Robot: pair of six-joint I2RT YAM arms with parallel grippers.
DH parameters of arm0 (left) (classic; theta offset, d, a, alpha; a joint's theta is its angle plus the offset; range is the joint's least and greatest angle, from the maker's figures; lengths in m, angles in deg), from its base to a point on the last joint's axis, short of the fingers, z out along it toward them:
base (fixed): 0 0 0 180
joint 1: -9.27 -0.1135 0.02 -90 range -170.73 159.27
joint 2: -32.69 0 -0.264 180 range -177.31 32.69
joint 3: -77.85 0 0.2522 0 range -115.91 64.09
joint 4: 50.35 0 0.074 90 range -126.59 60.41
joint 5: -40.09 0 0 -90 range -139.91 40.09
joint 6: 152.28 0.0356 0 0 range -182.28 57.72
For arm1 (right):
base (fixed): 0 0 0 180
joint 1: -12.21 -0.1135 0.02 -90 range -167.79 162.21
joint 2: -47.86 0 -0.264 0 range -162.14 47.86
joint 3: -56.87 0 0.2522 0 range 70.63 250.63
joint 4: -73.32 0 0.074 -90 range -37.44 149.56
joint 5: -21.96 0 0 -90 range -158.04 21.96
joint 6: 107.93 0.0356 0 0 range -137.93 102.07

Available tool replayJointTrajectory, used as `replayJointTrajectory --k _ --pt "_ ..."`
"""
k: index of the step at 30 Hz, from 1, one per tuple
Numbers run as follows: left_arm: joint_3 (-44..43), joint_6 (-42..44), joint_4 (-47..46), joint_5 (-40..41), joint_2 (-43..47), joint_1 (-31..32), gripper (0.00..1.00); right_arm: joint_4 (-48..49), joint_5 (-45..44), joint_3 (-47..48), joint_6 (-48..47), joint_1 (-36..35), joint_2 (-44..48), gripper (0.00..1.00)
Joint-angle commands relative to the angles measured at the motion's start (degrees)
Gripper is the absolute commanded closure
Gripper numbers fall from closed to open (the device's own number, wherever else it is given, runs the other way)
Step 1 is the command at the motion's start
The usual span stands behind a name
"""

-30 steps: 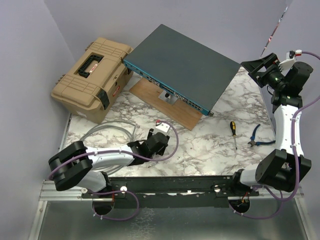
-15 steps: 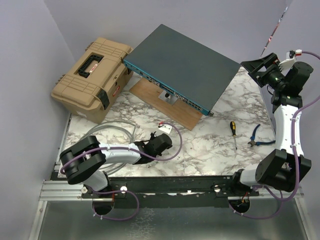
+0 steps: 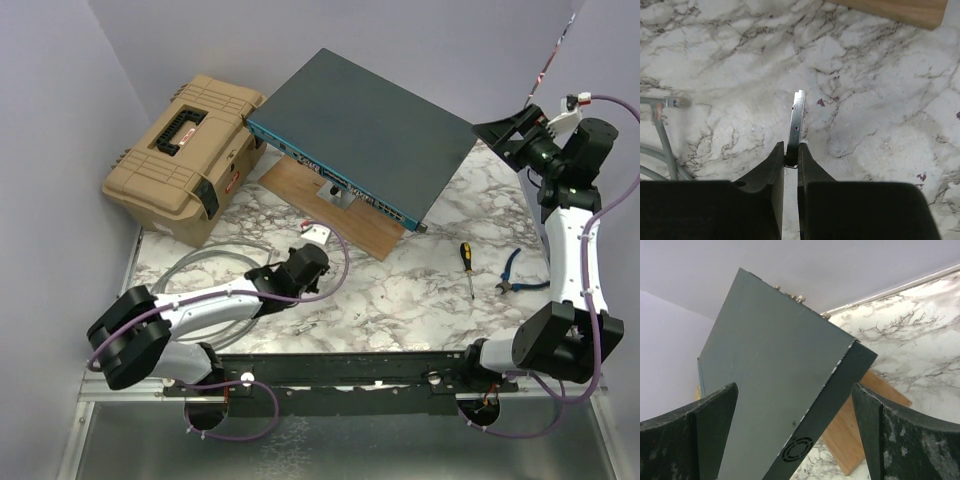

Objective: Insert the plug into the switch port
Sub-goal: Pick up the connector from the center of the board.

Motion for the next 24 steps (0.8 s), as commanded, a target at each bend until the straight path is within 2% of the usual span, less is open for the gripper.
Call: replayJointTrajectory --k 1,5,10,13,15,18,24 --pt "-3.21 1.05 4.42 -6.41 4.4 -5.03 1.0 -5.04 -2.77 3.35 -6.15 -2.63 1.81 0.02" --pt "-4.69 2.95 7.72 -13.71 9.32 -10.81 1.0 -5.53 -3.72 1.91 -7.14 -2.84 6.27 0.02" --pt "-9.82 8.73 12.92 -24.47 11.8 -17.72 1.0 1.52 -3.36 -6.68 -7.02 -2.86 17.34 0.02" --pt "-14.53 11.77 17.93 -30.05 11.64 -19.43 1.0 4.29 0.95 -9.29 -6.88 -2.99 21.26 0.02" --pt "-15.84 12.61 18.69 -32.16 12.58 -19.44 1.0 2.4 5.0 -8.68 -10.88 -3.93 22.23 0.02" --pt "-17.8 12.16 19.64 -35.35 13.96 -19.42 1.0 -0.83 5.78 -8.88 -18.23 -7.36 24.6 0.02" --pt "-22.05 11.56 22.61 -42.48 16.89 -19.45 1.0 -1.13 9.03 -13.19 -30.01 -15.37 28.44 0.06"
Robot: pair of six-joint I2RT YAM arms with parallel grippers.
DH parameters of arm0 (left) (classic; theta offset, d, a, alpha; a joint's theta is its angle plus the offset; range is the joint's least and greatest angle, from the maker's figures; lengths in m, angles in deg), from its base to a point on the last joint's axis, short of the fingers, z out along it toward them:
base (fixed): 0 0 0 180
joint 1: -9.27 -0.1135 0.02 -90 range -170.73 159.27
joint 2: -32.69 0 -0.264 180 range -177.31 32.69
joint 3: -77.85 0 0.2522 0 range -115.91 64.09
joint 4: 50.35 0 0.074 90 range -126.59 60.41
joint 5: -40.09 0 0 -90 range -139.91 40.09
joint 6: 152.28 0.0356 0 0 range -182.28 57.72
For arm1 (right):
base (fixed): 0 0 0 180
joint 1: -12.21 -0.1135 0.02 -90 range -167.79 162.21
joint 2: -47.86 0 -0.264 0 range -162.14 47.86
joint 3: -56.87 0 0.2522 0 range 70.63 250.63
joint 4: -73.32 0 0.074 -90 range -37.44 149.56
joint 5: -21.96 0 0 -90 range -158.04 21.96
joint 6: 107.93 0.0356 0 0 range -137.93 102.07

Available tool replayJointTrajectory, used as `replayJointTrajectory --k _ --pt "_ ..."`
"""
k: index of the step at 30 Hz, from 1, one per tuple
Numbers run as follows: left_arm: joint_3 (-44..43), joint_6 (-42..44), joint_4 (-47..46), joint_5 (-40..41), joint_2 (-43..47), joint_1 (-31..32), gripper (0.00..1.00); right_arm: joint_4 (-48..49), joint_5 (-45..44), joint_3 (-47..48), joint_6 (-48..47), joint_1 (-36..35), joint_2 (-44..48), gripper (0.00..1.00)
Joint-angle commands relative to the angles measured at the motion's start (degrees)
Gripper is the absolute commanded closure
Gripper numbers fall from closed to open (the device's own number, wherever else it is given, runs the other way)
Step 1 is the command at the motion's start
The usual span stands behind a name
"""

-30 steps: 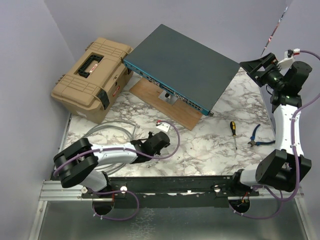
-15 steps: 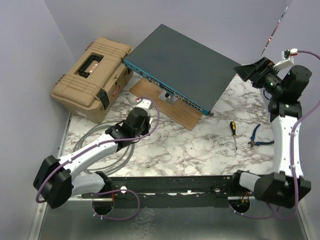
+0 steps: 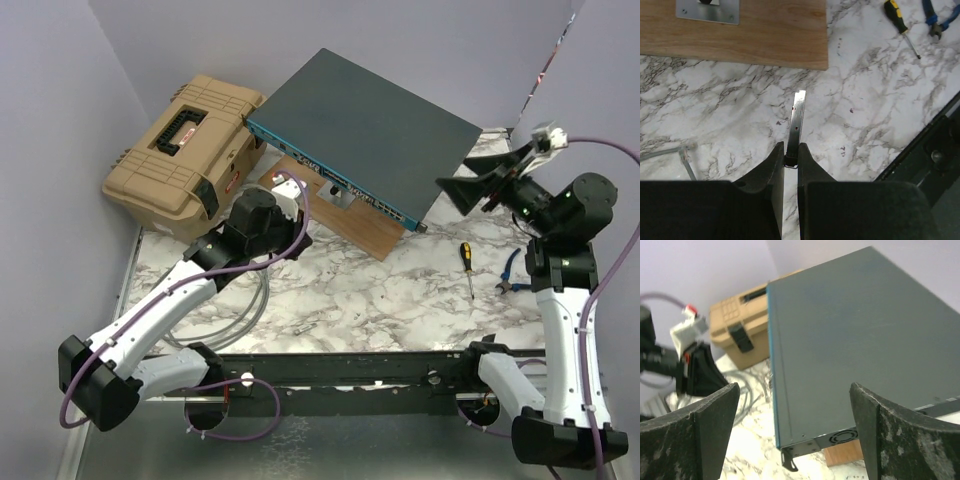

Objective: Insert the plug into the switch port
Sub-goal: Pick up the connector from the center of the board.

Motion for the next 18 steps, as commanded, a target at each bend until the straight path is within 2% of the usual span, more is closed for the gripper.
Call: replayJointTrajectory --k 1,7,10,13,18 --pt "-4.69 1.16 4.65 -8.64 2.78 -0.17 1.0 -1.69 4.9 -3.72 -11.79 -4.66 2.2 0.08" --pt "-11.38 3.32 11.58 -12.7 1.92 -0.2 1.0 3.9 7.57 -9.25 -19.28 -12.98 5.31 0.14" --pt "-14.04 3.37 14.01 -14.59 1.17 -0.17 1.0 4.01 7.08 -10.28 -26.83 -18.0 4.48 0.16" --pt "-15.78 2.29 15.33 -16.76 0.21 -0.21 1.0 -1.62 5.69 -7.92 -36.33 -23.49 1.02 0.19" --pt "-16.65 1.88 15.93 -18.89 -1.5 -0.19 1.0 -5.96 -2.3 -5.89 -48.5 -34.57 -4.55 0.21"
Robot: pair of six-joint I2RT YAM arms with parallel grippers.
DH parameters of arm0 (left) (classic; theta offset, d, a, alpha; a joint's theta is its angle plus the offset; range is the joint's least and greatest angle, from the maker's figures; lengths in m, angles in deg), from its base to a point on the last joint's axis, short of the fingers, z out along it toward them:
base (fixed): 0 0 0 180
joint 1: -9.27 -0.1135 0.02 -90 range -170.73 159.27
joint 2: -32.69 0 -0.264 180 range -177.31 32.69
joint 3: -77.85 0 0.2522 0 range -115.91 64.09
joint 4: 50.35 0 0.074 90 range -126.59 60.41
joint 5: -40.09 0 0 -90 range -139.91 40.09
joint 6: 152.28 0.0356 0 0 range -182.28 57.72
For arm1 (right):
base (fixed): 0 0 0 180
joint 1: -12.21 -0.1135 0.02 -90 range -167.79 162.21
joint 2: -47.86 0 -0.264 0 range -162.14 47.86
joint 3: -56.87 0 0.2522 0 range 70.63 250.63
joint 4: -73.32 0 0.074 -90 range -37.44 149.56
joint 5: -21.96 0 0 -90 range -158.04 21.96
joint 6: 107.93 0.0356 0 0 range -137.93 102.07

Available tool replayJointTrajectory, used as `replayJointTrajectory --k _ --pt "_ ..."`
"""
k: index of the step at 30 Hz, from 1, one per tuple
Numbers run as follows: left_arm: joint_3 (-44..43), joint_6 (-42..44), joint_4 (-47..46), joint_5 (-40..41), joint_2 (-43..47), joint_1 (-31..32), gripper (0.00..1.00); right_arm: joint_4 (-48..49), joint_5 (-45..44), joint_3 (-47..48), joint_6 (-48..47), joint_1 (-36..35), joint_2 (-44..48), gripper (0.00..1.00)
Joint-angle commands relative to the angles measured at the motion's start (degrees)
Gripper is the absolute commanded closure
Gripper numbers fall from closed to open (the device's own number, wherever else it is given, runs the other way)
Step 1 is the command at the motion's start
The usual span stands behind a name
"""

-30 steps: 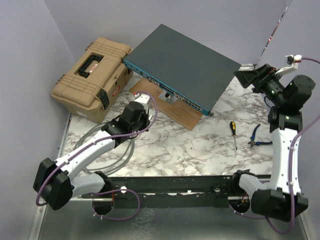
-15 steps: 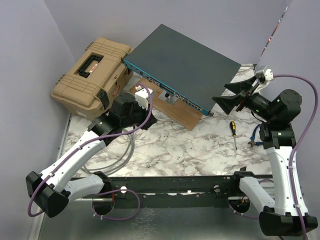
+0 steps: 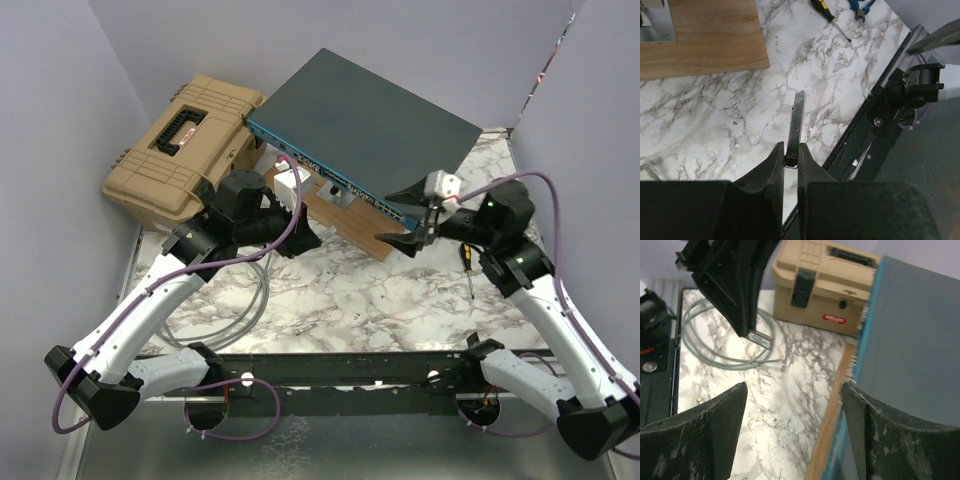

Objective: Insert the plug into the switch port
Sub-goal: Pick up the connector from the center of the board.

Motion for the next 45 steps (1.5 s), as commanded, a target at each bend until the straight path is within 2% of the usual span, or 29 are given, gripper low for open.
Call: replayJointTrajectory --k 1,7,17,22,27,32,37,45 --pt "-2.21 -0.34 3.48 -5.2 -2.1 -0.22 1.0 -5.17 -7.25 2.47 -15.55 -9.31 -4.67 0.21" --pt "-3.15 -0.79 4.04 -7.71 -2.33 -0.17 1.0 -8.82 -14.07 5.56 -24.76 -19.52 -9.11 0.24" --pt "-4.95 1.03 7.34 -7.46 -4.71 -0.19 1.0 -10.21 -27.26 3.94 -37.16 -29.35 -9.07 0.31" --pt "-6.61 2.38 9.05 -7.34 -5.93 -0.19 1.0 -10.84 -36.55 2.66 -46.47 -35.1 -8.66 0.33" --pt "-7.06 3.04 9.91 -6.97 -6.64 -0.17 1.0 -13.98 -41.96 2.98 -52.34 -37.65 -9.44 0.36" --pt "-7.35 3.02 10.07 -7.24 -6.7 -0.17 1.0 -11.57 -47.79 -0.09 -58.24 -39.0 -8.89 0.39" --pt "-7.26 2.75 10.09 -7.67 -6.76 -0.17 1.0 -11.44 -48.99 -0.78 -61.85 -39.47 -8.95 0.46" --pt "-7.09 2.62 10.25 -8.65 -7.12 -0.16 1.0 -10.16 -45.99 -0.56 -61.73 -39.61 -9.31 0.51"
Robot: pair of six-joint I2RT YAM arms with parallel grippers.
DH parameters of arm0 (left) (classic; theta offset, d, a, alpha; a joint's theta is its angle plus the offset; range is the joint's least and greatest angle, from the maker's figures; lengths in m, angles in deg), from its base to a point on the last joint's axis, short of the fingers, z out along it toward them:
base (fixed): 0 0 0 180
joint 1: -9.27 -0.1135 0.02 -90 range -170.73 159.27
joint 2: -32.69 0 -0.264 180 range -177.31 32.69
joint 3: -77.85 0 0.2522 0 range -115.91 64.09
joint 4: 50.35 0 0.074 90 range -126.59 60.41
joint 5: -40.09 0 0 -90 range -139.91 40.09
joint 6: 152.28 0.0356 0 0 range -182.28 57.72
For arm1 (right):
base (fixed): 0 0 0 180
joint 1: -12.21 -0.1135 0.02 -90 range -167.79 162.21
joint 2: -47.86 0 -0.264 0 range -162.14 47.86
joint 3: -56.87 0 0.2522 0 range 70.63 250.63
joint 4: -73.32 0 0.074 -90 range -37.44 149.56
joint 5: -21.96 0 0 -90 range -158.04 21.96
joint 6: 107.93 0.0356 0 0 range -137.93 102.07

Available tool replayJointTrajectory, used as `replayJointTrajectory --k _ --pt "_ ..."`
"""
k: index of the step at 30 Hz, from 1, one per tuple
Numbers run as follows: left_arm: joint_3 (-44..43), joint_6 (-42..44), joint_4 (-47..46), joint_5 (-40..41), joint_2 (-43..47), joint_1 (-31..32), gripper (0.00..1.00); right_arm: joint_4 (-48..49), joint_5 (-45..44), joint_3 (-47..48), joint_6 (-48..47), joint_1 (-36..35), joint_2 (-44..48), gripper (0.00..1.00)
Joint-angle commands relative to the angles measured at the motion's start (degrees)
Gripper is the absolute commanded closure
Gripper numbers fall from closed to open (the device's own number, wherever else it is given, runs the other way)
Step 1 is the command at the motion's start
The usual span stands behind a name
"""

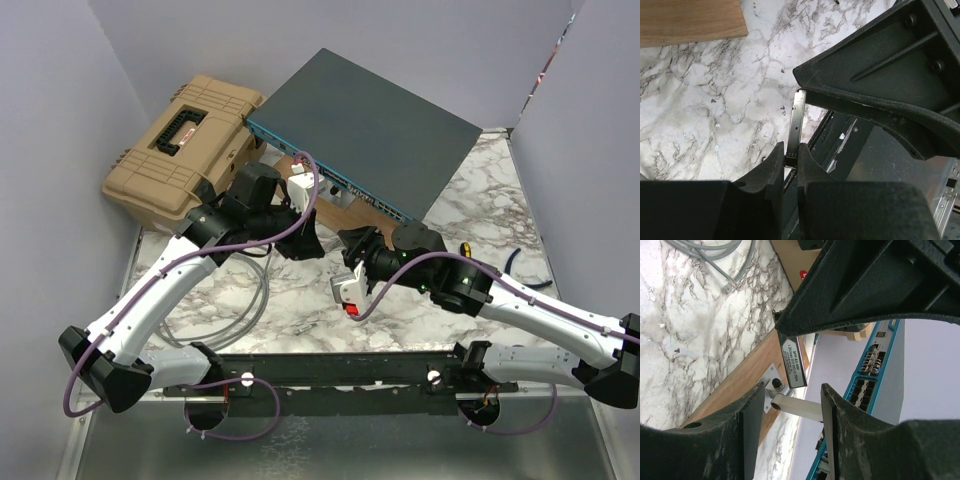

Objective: Insert the plug into the switch port
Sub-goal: Pick up the connector from the center of the board.

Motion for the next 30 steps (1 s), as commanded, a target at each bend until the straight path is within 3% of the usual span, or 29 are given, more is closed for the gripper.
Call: replayJointTrajectory --k 1,14,30 --pt "-1.83 0.73 0.78 -2.31 -0.46 -0.14 1.0 0.22 0.81 0.06 -1.15 -0.51 -0.13 0.52" --pt "-2.91 0.6 0.93 -3.07 -1.89 -0.15 1.0 -1.07 1.95 0.26 -2.94 -0.52 -1.2 0.59" --pt "-2.88 1.99 1.56 -3.31 -2.75 -0.14 1.0 -3.26 -2.53 2.25 -3.95 -0.54 -3.22 0.76"
